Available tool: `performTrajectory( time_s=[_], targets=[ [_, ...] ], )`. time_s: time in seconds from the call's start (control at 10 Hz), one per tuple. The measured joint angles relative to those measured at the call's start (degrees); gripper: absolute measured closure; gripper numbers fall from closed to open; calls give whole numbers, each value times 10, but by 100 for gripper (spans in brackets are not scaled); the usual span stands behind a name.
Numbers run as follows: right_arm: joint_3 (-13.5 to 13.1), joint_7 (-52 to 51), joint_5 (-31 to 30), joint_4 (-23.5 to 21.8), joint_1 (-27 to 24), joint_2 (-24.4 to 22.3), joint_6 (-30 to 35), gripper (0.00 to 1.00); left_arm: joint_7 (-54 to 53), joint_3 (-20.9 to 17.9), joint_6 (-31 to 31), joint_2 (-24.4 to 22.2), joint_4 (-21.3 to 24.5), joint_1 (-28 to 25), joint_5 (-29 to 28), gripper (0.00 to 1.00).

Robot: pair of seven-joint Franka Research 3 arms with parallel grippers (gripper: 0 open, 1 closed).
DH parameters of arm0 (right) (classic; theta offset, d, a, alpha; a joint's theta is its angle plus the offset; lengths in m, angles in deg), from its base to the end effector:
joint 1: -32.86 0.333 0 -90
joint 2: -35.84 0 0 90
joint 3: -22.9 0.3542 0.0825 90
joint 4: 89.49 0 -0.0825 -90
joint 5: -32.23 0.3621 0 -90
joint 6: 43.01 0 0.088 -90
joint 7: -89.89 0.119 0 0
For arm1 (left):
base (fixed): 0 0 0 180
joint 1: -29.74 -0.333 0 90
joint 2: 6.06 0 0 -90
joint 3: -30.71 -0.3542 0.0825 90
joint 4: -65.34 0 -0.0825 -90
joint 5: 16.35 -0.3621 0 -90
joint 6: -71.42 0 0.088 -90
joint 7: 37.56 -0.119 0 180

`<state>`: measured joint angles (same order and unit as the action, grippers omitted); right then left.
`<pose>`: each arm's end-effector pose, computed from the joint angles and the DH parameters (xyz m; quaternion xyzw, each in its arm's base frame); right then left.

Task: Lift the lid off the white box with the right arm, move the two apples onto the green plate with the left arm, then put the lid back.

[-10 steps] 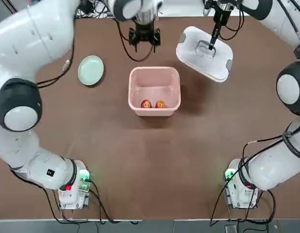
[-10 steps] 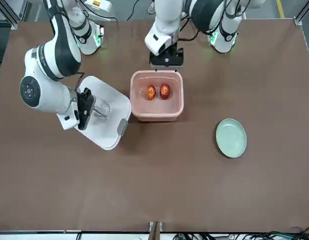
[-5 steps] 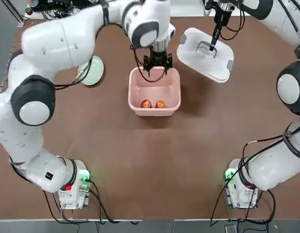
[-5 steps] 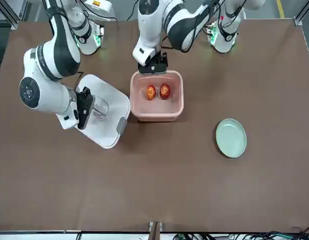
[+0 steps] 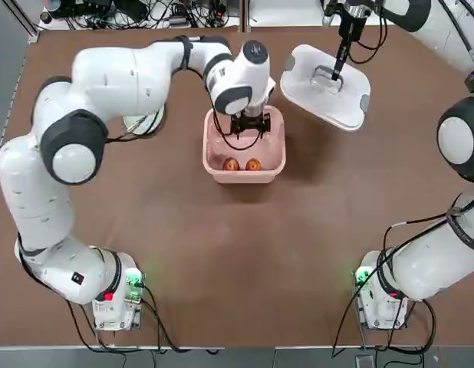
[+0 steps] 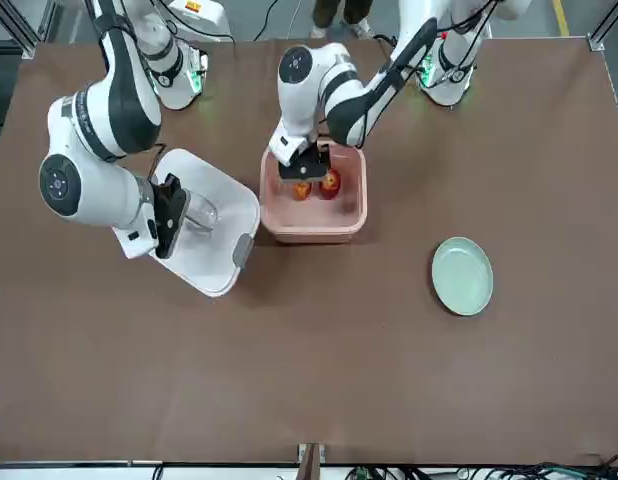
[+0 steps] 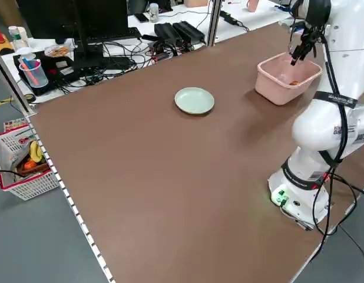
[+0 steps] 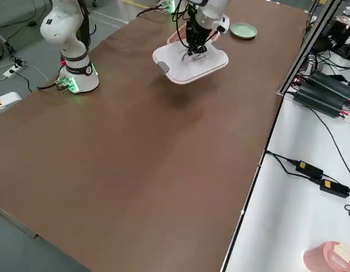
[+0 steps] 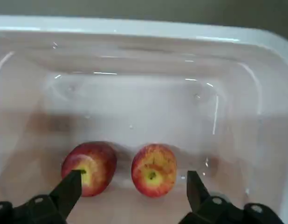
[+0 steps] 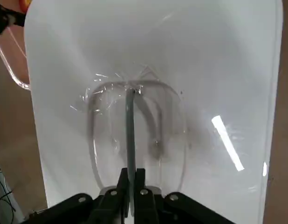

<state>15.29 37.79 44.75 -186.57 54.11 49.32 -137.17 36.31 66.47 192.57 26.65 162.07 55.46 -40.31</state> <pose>0.5585 0.1672 0.4721 -0.8406 -0.5151 0.1027 0.1323 0.3875 -0.5433 0.3455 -0.9993 -0.0326 -0.0111 0.0141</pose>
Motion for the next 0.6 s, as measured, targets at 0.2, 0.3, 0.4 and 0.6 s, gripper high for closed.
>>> performTrajectory(
  time_s=[0.2,0.3,0.4,0.6],
  targets=[
    [0,-11,-5,0,0,0,-1,93,50,0,20,30,0,14,-40,1],
    [1,-20,-8,1,0,0,-2,93,55,0,26,37,0,18,-43,1],
    [1,-27,-13,1,0,0,-3,93,56,0,31,43,0,21,-43,3],
    [1,-41,-15,1,0,0,-5,93,57,0,64,61,11,22,-45,5]
  ],
)
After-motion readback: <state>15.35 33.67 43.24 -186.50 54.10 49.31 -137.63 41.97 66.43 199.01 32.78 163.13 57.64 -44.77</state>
